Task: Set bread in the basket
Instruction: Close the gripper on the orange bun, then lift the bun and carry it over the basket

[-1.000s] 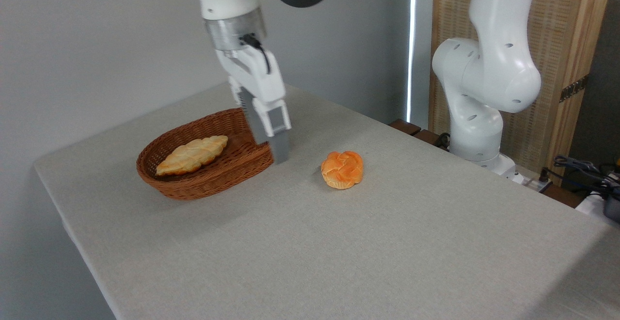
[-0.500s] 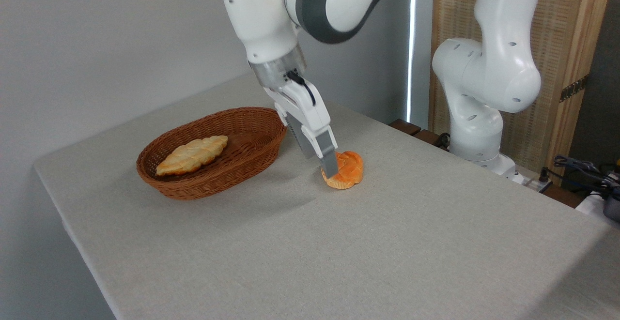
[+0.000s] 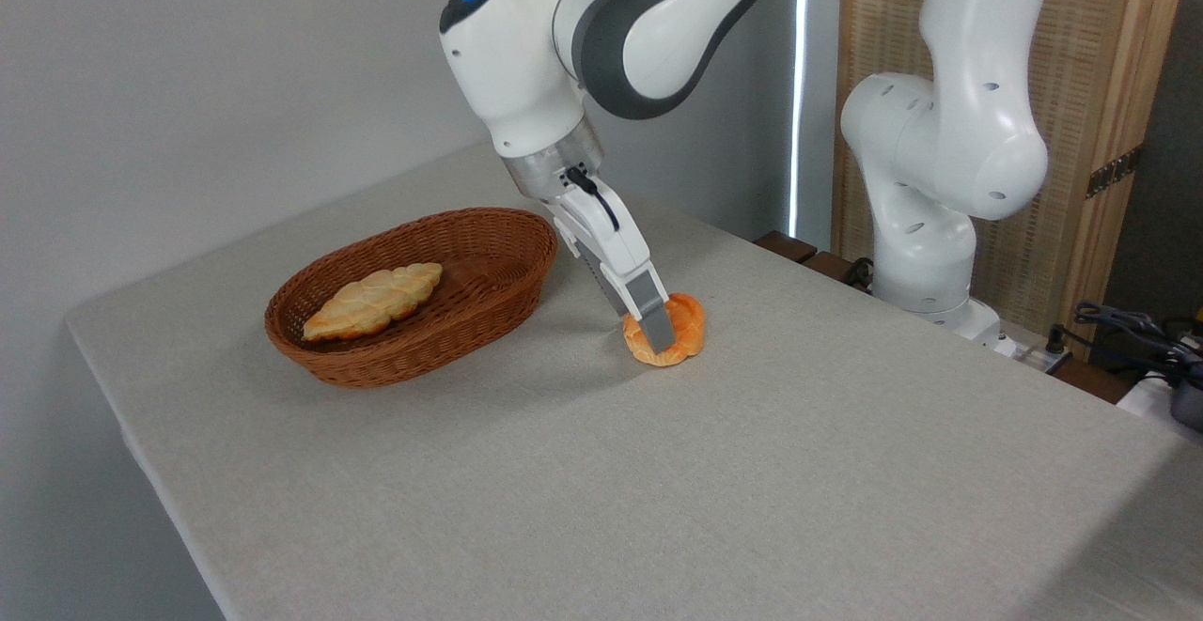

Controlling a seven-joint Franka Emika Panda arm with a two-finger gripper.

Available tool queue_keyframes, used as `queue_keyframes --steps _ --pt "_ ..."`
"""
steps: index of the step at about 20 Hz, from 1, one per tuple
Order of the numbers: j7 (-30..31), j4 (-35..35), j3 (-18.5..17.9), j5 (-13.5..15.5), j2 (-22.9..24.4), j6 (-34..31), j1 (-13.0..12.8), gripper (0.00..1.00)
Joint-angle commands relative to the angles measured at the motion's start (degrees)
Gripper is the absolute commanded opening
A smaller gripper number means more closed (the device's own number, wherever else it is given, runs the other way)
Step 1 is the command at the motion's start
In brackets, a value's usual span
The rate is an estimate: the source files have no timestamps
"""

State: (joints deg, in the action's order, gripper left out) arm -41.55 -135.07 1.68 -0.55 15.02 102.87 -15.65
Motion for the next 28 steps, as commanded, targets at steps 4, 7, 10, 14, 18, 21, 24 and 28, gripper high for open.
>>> queue_keyframes --steps 4,7,10,14,18,21,24,28 --pt "-1.43 -0.54 -0.45 0.19 -0.25 0.23 -0.44 1.0" --pt "-1.51 -0.54 -0.36 0.19 -0.43 0.49 -0.44 0.85" --pt "-1.34 -0.46 -0.36 0.28 -0.78 0.84 -0.44 0.58" --pt "-1.34 -0.46 -0.36 0.28 -0.96 0.84 -0.44 0.57" --pt "-1.16 -0.37 -0.36 0.28 -0.96 0.84 -0.44 0.57" --pt "-0.99 -0.19 -0.36 0.28 -0.78 0.75 -0.44 0.57" --pt "-0.99 0.86 -0.36 0.37 -0.17 0.75 -0.35 0.57" --pt "-0.99 6.12 -0.89 0.98 0.53 0.75 -0.35 0.58"
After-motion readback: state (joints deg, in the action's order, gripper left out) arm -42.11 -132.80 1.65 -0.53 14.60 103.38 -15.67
